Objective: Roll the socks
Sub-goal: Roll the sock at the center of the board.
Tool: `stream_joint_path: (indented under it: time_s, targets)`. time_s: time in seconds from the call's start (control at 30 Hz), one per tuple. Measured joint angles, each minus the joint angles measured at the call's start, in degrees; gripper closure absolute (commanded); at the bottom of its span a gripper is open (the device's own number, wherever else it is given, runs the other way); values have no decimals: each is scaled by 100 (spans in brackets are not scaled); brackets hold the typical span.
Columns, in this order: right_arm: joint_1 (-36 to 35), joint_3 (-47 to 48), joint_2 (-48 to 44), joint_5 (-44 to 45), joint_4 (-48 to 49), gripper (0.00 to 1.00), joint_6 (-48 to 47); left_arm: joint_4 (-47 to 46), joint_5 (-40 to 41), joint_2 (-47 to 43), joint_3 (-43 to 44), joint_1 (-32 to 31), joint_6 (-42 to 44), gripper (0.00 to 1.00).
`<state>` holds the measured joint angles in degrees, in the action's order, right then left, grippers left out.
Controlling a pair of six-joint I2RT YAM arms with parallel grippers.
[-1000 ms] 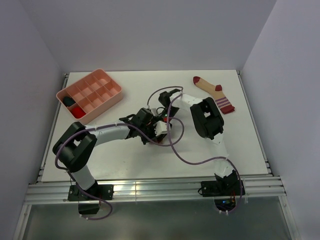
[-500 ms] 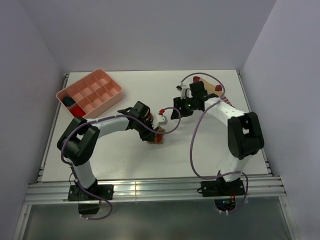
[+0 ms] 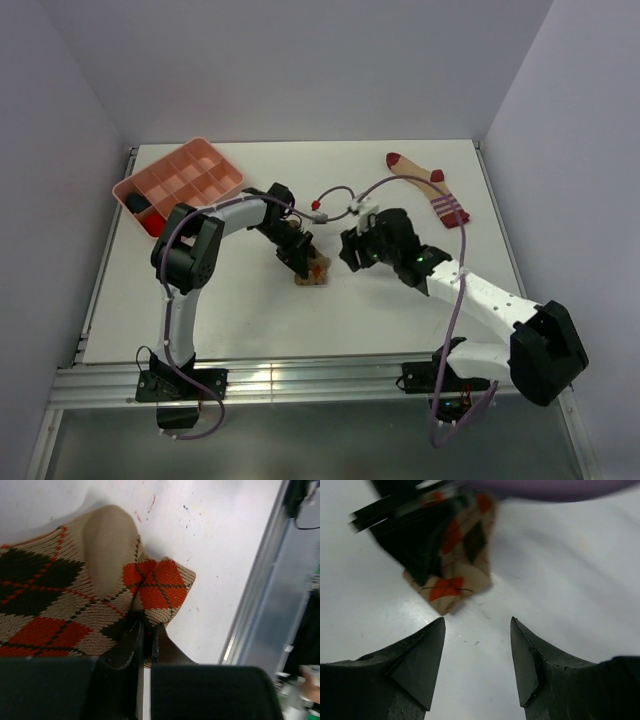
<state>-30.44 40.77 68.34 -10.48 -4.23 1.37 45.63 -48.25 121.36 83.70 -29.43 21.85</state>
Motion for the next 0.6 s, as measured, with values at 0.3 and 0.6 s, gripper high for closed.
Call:
stream_joint_path:
  time_s: [0.3, 0.6]
  targets:
    - [-1685, 468, 1099, 946, -94, 37, -1080, 1126, -566, 686, 592, 354, -46, 99]
    - [-2273, 1073, 2050, 1266, -321, 37, -1641, 1486, -590, 796, 645, 376, -61, 99]
